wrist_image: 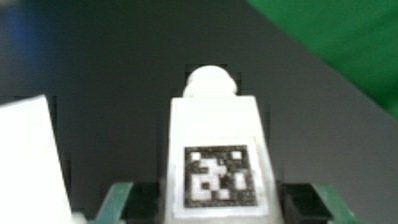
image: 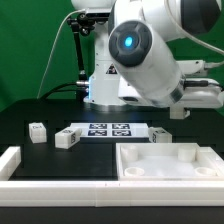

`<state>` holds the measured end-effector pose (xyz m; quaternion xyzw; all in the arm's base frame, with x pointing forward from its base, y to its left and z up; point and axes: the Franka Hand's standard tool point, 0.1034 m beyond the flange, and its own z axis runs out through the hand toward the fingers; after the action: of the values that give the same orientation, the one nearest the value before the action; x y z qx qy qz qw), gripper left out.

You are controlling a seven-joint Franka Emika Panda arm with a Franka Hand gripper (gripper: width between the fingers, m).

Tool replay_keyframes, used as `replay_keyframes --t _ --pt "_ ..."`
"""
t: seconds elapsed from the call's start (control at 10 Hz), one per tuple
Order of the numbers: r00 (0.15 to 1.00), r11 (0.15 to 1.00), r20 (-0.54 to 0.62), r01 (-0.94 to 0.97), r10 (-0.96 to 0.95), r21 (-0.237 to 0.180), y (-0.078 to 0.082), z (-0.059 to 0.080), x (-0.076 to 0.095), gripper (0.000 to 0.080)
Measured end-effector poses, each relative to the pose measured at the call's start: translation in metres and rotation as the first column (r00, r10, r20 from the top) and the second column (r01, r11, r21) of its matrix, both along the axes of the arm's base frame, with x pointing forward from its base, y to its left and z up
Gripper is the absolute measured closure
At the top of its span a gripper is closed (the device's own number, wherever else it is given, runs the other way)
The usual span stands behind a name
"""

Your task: Assemble one leg

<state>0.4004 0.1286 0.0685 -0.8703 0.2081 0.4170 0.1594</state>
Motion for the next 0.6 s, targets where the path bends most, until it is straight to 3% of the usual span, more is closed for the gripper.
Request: replay_keyframes --t 0.1,0.2,0.3,0.4,0.5,0.6 --pt "0.992 0.998 0.128 -0.001 0.008 -0.056 -0.005 -0.013 0.002 0.0509" --pt "0.979 0.994 0.193 -0.046 0.064 -0.094 -0.016 -0.012 0.007 0.0509" --pt "0.965 0.991 0.241 -0.075 0.100 -0.107 -0.024 0.000 0.018 0.0509" --pt "0.937 0.985 0.321 -0.093 0.136 -0.147 -0.030 0.014 0.033 0.0509" --pt "0.905 0.978 0.390 -0.109 0.171 -0.176 -0.030 0.035 0.046 0.0509" --pt "0.883 0.974 0.428 -0.121 0.194 -0.190 -0.027 0.046 0.054 0.0509"
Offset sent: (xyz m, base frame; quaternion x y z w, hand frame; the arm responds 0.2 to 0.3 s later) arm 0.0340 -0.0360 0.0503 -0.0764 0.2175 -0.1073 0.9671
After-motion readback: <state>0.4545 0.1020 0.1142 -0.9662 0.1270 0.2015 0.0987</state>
